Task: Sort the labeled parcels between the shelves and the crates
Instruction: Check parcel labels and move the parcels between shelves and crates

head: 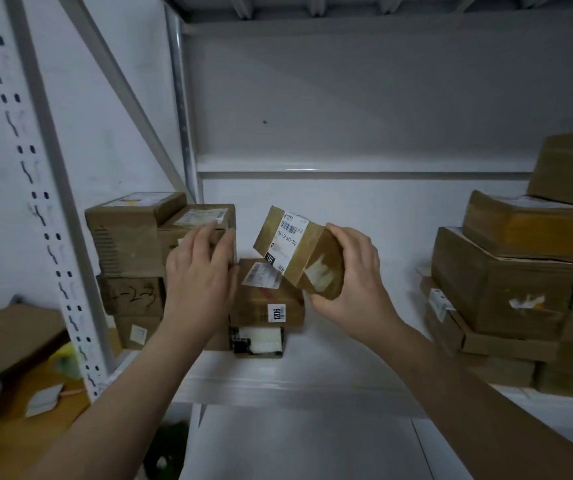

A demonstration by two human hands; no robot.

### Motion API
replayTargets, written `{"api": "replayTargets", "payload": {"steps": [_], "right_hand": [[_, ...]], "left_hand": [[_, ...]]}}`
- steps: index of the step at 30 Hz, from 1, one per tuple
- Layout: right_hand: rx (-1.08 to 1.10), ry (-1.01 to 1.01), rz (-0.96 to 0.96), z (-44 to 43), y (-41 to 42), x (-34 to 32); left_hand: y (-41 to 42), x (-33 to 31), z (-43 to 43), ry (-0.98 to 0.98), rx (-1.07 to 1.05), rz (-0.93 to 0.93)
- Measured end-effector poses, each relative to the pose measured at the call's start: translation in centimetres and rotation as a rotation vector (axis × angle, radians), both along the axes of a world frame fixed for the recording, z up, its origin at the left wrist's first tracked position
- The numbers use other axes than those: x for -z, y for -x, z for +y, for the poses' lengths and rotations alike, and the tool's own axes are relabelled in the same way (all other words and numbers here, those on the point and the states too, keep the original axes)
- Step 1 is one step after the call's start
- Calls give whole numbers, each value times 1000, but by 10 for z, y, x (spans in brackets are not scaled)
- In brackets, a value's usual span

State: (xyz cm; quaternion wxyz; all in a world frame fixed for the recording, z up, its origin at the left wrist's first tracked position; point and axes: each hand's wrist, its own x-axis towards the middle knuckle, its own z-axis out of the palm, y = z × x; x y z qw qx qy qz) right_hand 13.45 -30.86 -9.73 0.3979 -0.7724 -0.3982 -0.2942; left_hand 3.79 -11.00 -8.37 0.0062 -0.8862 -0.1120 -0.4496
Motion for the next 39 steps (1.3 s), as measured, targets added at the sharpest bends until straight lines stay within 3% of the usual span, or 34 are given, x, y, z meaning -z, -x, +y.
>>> {"api": "replayTargets", "payload": {"steps": [5, 9, 14, 21, 26, 30, 36, 39], "right_hand": [[206, 292, -105, 46, -2, -2], [166, 435, -51, 74, -6, 5], [39, 164, 176, 94, -10, 13], [28, -119, 229, 99, -14, 8], [262, 139, 94, 106, -8, 1], [451, 300, 98, 128, -7, -14], [382, 127, 249, 112, -19, -19], [329, 270, 256, 102, -25, -19]], "left_hand": [[-8, -9, 31, -158, -19, 201], [-11, -11, 46, -199, -9, 252], [-8, -12, 57, -186, 47, 237], [-10, -11, 58, -156, 84, 176], [-14, -9, 58, -158, 96, 159], [-14, -12, 59, -147, 79, 177], [-11, -13, 60, -127, 71, 158], [-11, -12, 59, -139, 80, 153]]}}
